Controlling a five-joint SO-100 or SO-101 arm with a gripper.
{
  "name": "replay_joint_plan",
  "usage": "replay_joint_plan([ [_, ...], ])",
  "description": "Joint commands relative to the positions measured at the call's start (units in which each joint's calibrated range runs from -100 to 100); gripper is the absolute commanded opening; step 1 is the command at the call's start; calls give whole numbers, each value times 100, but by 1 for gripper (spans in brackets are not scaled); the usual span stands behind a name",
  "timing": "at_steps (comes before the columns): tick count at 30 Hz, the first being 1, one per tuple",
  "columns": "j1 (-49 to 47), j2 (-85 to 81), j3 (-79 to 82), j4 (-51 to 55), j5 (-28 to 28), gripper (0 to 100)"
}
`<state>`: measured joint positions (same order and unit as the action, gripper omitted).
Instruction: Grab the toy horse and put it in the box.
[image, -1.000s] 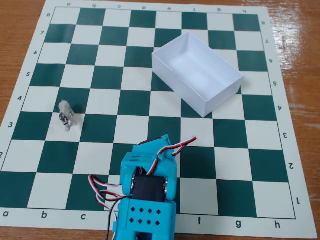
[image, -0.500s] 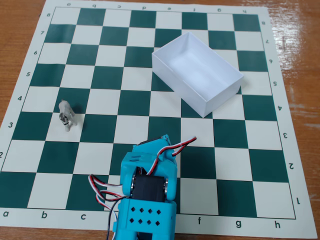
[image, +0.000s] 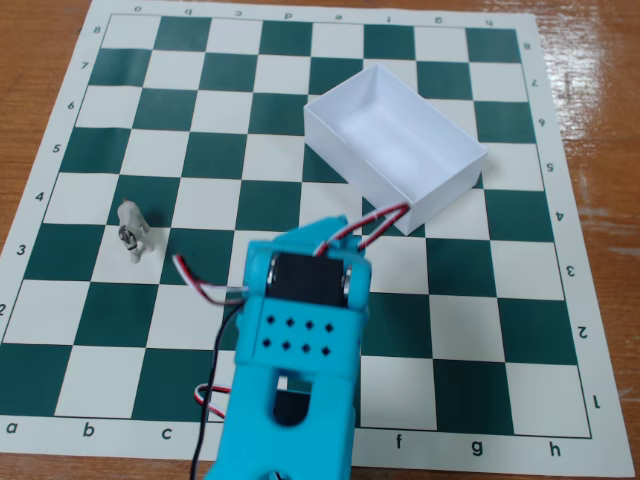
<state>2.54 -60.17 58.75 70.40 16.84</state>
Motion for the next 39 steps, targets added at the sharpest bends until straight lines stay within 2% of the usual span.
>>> replay_joint_plan([
  [1,75,1530,-2812,111,33,1],
  [5,-140,2619,-4359,3,1020,2],
  [7,-361,2964,-4660,-113,1591,8],
  [11,-782,3371,-4569,-387,2568,21],
  [17,-1611,3902,-4141,-653,3862,21],
  [19,-1904,4061,-3986,-819,4136,21],
  [30,-2918,5619,-3749,-1567,4053,21],
  [39,-3154,6521,-3950,-2165,3769,21],
])
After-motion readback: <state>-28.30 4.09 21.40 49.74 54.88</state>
